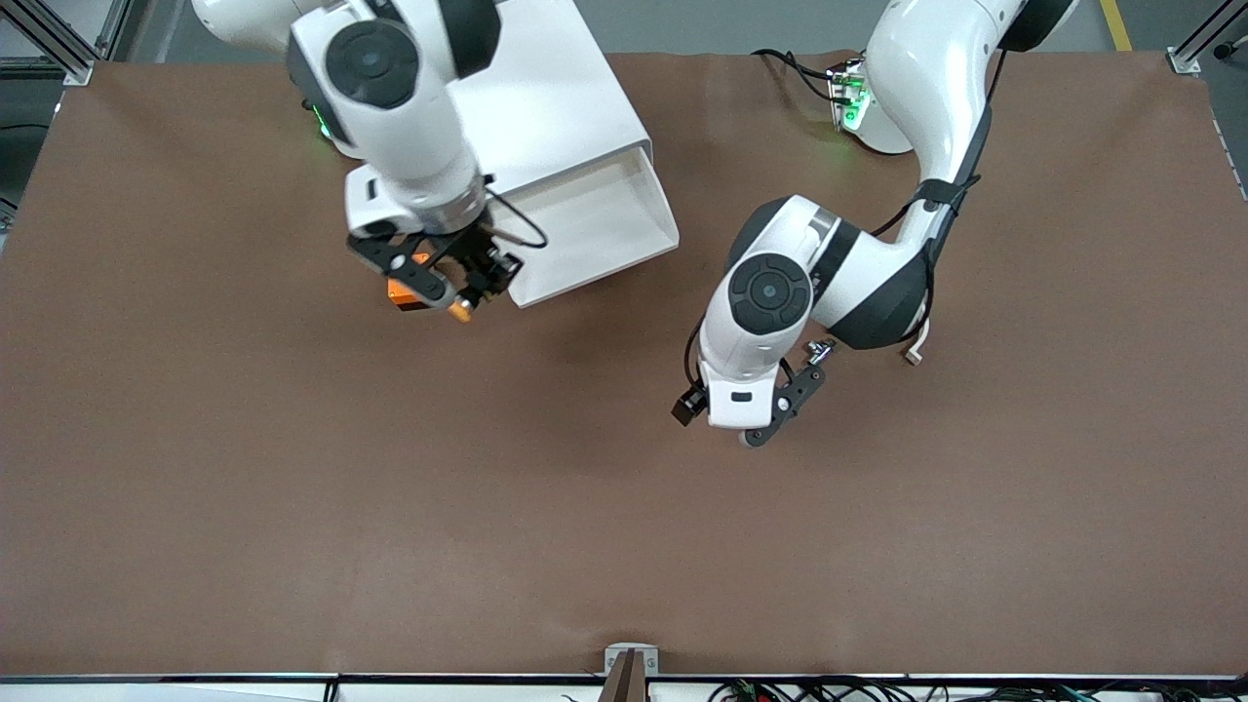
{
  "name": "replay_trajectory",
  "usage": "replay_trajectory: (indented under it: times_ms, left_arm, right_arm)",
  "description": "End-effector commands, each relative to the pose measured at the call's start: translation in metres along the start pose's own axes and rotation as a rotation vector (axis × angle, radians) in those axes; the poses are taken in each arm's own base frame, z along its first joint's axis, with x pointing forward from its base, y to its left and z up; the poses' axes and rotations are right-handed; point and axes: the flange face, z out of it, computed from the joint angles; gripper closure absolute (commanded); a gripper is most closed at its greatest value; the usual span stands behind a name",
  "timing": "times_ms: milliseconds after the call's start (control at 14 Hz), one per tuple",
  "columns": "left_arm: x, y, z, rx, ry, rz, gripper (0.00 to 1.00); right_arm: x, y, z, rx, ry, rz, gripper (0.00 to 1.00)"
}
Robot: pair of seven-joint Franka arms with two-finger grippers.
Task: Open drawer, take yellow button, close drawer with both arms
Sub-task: 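Lift the button out with the right gripper while the left gripper nears the drawer, then push the drawer shut with the left gripper while the right gripper sets the button down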
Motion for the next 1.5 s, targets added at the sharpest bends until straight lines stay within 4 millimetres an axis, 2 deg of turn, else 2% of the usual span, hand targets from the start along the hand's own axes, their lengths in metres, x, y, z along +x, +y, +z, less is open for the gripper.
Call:
replay_trajectory:
  times_ms: [0,143,357,500,714,1000,1143,1429]
  left_arm:
    - [-0.03,0.002,-0.01,-0.012,0.015,0.063,0.0]
    - [-0.054,0.005,-0.016,-0.025,-0.008,0.098,0.0]
    - [-0.087,0.009,-0.016,-0.029,-0.038,0.147,0.0]
    - [-0.109,0.011,-0.011,-0.022,-0.051,0.18,0.0]
    - [-0.139,0.013,-0.005,-0.013,-0.058,0.226,0.0]
    - [-0.18,0.013,0.001,-0.004,-0.075,0.274,0.0]
    - [-0.2,0.013,0.006,0.002,-0.107,0.286,0.0]
    - [-0.223,0.01,0.018,0.022,-0.183,0.281,0.0]
  right_arm:
    - [0.045,0.032,0.003,-0.002,0.011,-0.134,1.0]
    - [0.082,0.063,0.02,-0.016,0.001,-0.211,1.0]
    - [0.147,0.128,0.047,-0.018,-0.008,-0.314,1.0]
    - [0.171,0.156,0.07,-0.011,0.005,-0.361,1.0]
    - [0.211,0.202,0.114,-0.036,0.025,-0.417,1.0]
    - [0.252,0.262,0.192,-0.031,0.068,-0.504,1.0]
    - [0.264,0.296,0.225,-0.028,0.096,-0.556,1.0]
    - [0.29,0.354,0.276,-0.035,0.162,-0.622,1.0]
